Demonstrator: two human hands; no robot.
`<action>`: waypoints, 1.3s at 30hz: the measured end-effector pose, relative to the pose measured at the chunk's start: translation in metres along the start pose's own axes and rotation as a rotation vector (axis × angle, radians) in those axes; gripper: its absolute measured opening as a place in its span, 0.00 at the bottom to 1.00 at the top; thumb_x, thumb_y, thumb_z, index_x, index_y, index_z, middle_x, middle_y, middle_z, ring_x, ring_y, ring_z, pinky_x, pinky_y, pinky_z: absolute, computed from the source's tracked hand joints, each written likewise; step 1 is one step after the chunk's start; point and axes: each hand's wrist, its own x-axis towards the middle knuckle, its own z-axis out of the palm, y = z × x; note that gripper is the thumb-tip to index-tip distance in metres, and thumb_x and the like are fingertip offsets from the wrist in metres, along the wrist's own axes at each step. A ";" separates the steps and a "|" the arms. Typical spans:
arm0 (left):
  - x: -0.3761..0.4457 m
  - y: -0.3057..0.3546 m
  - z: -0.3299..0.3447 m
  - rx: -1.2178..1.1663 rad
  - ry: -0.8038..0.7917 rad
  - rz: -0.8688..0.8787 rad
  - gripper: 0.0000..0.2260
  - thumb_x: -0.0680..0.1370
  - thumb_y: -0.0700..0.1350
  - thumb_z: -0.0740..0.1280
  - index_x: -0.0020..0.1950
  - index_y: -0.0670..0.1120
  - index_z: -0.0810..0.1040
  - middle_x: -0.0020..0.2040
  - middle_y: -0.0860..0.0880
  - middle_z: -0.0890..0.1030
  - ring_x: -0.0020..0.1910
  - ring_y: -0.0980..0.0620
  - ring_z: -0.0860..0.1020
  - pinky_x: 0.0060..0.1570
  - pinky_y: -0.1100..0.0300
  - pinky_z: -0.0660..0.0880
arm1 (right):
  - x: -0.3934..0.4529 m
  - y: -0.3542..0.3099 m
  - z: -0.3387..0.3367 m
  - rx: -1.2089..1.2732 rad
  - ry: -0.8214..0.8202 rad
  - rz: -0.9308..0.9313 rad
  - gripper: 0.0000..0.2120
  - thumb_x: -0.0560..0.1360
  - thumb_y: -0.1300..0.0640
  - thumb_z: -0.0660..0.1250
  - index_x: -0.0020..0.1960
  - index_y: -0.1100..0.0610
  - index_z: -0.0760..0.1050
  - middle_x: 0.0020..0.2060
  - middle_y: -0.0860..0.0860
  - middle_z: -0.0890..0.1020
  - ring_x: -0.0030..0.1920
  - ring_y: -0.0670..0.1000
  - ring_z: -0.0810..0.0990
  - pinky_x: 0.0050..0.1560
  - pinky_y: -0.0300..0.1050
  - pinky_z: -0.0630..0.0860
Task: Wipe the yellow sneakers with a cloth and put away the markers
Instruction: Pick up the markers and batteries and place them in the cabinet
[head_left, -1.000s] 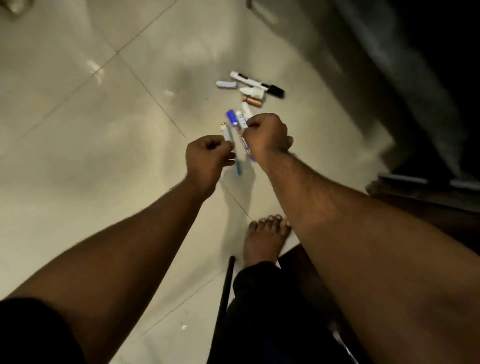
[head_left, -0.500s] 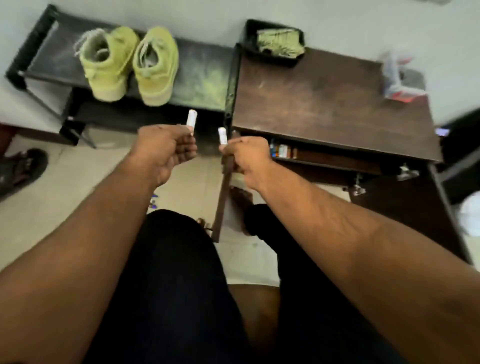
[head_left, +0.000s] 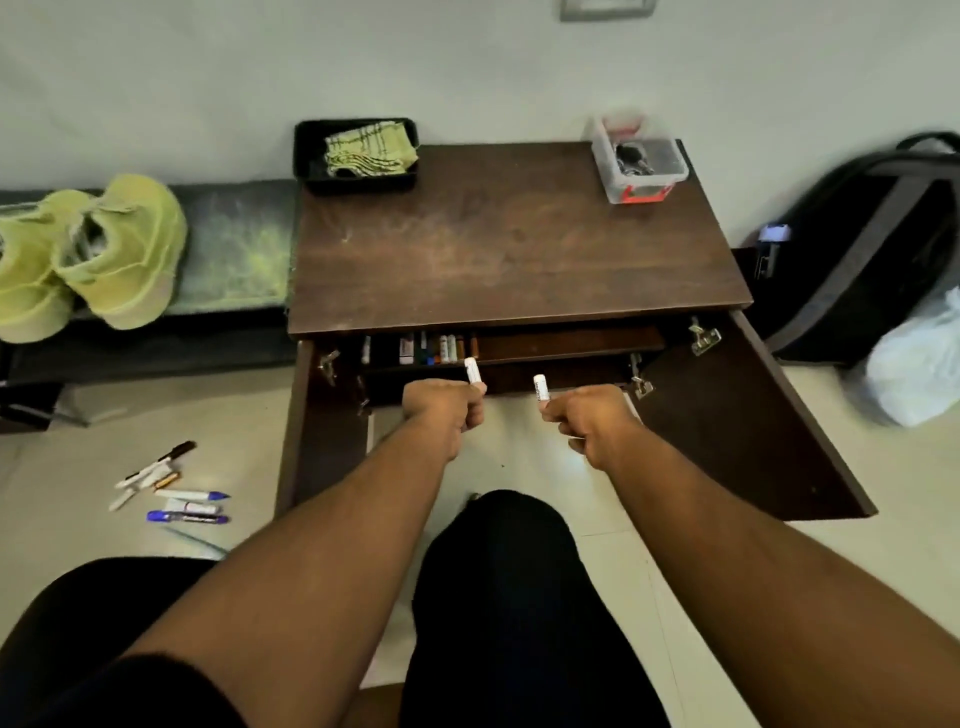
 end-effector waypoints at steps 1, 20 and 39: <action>0.015 -0.005 0.011 -0.011 0.023 -0.017 0.03 0.75 0.32 0.70 0.41 0.37 0.77 0.31 0.43 0.74 0.21 0.55 0.68 0.20 0.69 0.68 | 0.019 0.006 0.004 0.054 0.015 0.008 0.04 0.73 0.68 0.69 0.46 0.61 0.79 0.39 0.54 0.77 0.31 0.46 0.68 0.34 0.42 0.67; 0.159 -0.036 0.073 -0.472 0.206 -0.073 0.07 0.71 0.34 0.74 0.48 0.37 0.80 0.36 0.46 0.81 0.27 0.55 0.77 0.22 0.66 0.72 | 0.193 0.019 0.087 0.212 0.085 -0.318 0.02 0.71 0.64 0.73 0.43 0.61 0.82 0.38 0.57 0.84 0.35 0.50 0.78 0.35 0.39 0.74; 0.153 -0.040 0.052 -0.451 0.277 -0.021 0.06 0.74 0.39 0.72 0.45 0.42 0.76 0.36 0.47 0.80 0.29 0.54 0.76 0.24 0.64 0.71 | 0.194 0.000 0.106 0.108 0.209 -0.243 0.12 0.73 0.67 0.65 0.36 0.55 0.79 0.35 0.55 0.84 0.33 0.51 0.80 0.36 0.45 0.77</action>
